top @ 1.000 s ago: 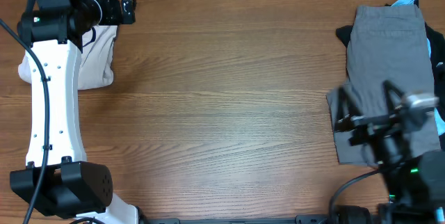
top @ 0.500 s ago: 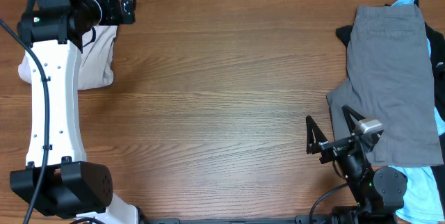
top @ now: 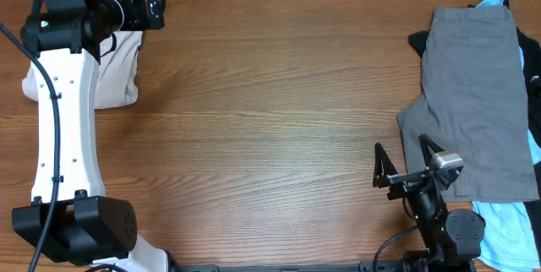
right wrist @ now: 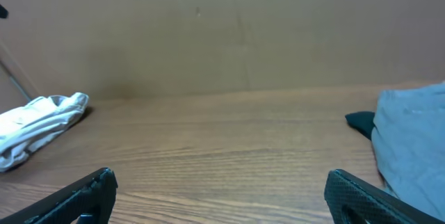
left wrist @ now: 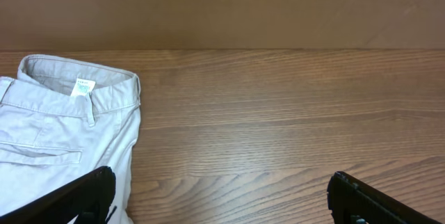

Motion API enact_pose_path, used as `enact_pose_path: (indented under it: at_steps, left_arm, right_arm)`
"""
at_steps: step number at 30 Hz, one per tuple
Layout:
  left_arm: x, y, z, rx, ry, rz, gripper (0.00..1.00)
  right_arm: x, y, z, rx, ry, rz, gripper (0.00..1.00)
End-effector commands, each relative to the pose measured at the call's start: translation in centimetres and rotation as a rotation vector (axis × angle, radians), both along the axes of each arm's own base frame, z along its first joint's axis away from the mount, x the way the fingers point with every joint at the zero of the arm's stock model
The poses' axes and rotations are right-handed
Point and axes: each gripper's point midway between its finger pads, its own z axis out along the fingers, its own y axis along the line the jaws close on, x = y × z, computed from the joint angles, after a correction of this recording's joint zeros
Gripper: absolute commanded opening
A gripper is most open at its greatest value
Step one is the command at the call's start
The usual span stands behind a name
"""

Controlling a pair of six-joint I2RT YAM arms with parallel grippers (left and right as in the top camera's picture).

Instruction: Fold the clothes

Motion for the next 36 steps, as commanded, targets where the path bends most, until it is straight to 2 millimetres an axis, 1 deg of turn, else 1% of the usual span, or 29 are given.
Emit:
enact_pose_path:
  at_steps: [1,4,6,31,33,36]
  left_arm:
    - [0.1,0.0,-0.3,-0.011,0.008,0.003,1.00]
    - [0.1,0.0,-0.3,-0.011,0.008,0.003,1.00]
    - [0.1,0.0,-0.3,-0.011,0.008,0.003,1.00]
    - [-0.1,0.0,-0.3,-0.009,0.013,0.006,1.00]
    - [-0.9,-0.3,0.4,-0.009,0.009,0.002,1.00]
    - [-2.7,-0.7,2.9,-0.004,-0.025,-0.001,1.00]
  right_arm:
    - [0.1,-0.2,-1.0,-0.004,0.004,-0.014,1.00]
    - [0.0,-0.2,-3.0,-0.006,0.077,-0.015,1.00]
    - [0.1,-0.2,-2.7,-0.005,0.062,-0.013,1.00]
    - [0.1,-0.2,-2.8,-0.006,0.064,-0.013,1.00]
    - [0.1,-0.2,-2.8,-0.006,0.064,-0.013,1.00]
    - [0.1,-0.2,-2.8,-0.005,0.064,-0.013,1.00]
